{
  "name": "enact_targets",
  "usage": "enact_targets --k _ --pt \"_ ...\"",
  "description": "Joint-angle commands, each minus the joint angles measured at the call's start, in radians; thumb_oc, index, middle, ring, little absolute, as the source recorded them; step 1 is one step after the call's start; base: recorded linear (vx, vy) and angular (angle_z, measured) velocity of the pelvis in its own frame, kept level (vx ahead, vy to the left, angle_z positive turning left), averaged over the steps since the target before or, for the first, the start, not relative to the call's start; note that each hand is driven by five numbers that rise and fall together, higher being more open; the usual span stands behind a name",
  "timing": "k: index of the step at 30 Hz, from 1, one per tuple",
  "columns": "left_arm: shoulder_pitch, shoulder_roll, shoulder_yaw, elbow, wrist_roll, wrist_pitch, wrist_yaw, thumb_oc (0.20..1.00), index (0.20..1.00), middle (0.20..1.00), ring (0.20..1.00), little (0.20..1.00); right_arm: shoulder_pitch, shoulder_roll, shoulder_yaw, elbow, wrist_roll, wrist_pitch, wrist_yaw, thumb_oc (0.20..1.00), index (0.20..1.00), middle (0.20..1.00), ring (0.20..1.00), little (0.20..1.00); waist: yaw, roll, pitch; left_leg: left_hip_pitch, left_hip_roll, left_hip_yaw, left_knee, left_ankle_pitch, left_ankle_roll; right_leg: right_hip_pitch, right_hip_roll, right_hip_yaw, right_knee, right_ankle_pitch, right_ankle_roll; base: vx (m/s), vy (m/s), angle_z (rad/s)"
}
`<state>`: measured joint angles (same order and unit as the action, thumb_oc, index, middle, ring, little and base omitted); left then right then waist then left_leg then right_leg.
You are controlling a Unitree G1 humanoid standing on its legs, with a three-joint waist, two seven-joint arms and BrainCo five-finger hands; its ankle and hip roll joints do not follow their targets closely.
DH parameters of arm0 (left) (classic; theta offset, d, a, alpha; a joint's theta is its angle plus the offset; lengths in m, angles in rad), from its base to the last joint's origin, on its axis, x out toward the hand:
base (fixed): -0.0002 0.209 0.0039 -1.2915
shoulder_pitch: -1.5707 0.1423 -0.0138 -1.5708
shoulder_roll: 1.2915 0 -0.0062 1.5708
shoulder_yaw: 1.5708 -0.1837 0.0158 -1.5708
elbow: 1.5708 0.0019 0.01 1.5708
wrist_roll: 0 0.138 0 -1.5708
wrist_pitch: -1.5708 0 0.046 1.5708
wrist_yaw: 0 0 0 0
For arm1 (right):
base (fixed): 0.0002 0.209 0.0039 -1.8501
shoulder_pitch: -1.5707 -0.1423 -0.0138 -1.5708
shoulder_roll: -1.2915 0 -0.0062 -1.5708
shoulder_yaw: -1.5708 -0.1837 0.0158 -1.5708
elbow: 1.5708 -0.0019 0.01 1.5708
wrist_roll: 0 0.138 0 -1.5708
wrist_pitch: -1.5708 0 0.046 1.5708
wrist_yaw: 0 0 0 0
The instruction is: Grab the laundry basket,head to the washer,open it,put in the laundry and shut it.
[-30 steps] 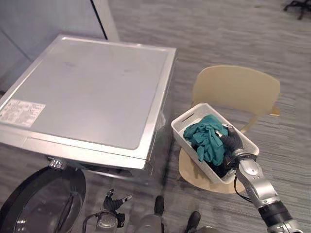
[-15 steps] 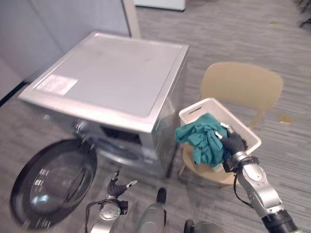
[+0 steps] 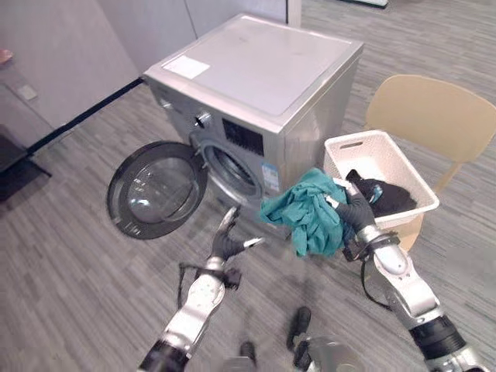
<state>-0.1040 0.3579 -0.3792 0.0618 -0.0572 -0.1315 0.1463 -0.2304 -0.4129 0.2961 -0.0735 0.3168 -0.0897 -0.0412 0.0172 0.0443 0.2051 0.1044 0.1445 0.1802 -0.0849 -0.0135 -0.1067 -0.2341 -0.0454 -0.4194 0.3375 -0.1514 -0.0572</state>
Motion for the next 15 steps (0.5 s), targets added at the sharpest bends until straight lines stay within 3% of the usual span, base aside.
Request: enact_targets --k 1,10,11,12,13,14,15 --pt "-0.022 0.028 -0.048 0.029 0.074 -0.051 0.021 1.0 1.0 1.0 1.0 1.0 -0.071 0.077 0.084 -0.037 0.001 -0.065 0.012 0.2 0.2 0.2 0.2 0.2 0.016 -0.061 -0.112 -0.047 -0.071 -0.025 -0.002 -0.007 0.023 0.311 -0.038 0.042 -0.368 0.054 0.153 -0.03 0.115 0.37" --pt "-0.248 -0.04 -0.219 0.09 0.084 -0.037 0.059 1.0 1.0 1.0 1.0 1.0 -0.169 0.204 0.229 0.037 0.113 -0.049 0.0 0.2 0.2 0.2 0.2 0.2 0.014 -0.08 -0.12 -0.045 -0.095 -0.026 -0.002 -0.016 0.05 0.296 -0.061 0.076 -0.331 0.066 0.174 -0.01 0.089 -0.14" --pt "-0.286 -0.062 -0.249 0.132 0.084 -0.031 0.071 0.536 0.536 0.536 0.536 0.536 -0.192 0.228 0.254 0.044 0.133 -0.049 -0.006 0.2 0.2 0.2 0.2 0.2 0.013 -0.083 -0.12 -0.047 -0.098 -0.025 -0.002 -0.015 0.053 0.292 -0.065 0.078 -0.324 0.068 0.177 -0.01 0.063 -0.04" --pt "-0.288 -0.063 -0.25 0.135 0.084 -0.033 0.071 0.2 0.2 0.2 0.2 0.2 -0.194 0.228 0.253 0.046 0.133 -0.05 -0.006 0.2 0.2 0.2 0.2 0.2 0.013 -0.083 -0.119 -0.048 -0.098 -0.024 -0.002 -0.015 0.053 0.291 -0.065 0.079 -0.323 0.068 0.177 -0.01 0.06 -0.01" --pt "-0.304 -0.071 -0.265 0.152 0.087 -0.031 0.075 0.2 0.2 0.2 0.2 0.2 -0.205 0.241 0.269 0.045 0.146 -0.05 -0.006 0.2 0.2 0.2 0.2 0.2 0.013 -0.083 -0.119 -0.049 -0.099 -0.025 -0.002 -0.015 0.054 0.289 -0.067 0.083 -0.32 0.069 0.179 0.0 0.052 -0.1" --pt "-0.321 -0.077 -0.268 0.177 0.092 -0.03 0.09 0.2 0.2 0.2 0.2 0.2 -0.221 0.251 0.284 0.042 0.165 -0.055 -0.003 0.815 0.815 0.815 0.815 0.815 0.015 -0.085 -0.118 -0.051 -0.102 -0.021 -0.002 -0.015 0.057 0.286 -0.072 0.085 -0.317 0.071 0.182 0.0 0.064 -0.13" --pt "-0.321 -0.073 -0.265 0.18 0.091 -0.03 0.097 0.2 0.2 0.2 0.2 0.2 -0.227 0.25 0.292 0.038 0.169 -0.057 -0.002 1.0 1.0 1.0 1.0 1.0 0.017 -0.085 -0.116 -0.052 -0.102 -0.02 -0.002 -0.014 0.058 0.284 -0.073 0.087 -0.315 0.072 0.182 0.0 0.041 -0.13"
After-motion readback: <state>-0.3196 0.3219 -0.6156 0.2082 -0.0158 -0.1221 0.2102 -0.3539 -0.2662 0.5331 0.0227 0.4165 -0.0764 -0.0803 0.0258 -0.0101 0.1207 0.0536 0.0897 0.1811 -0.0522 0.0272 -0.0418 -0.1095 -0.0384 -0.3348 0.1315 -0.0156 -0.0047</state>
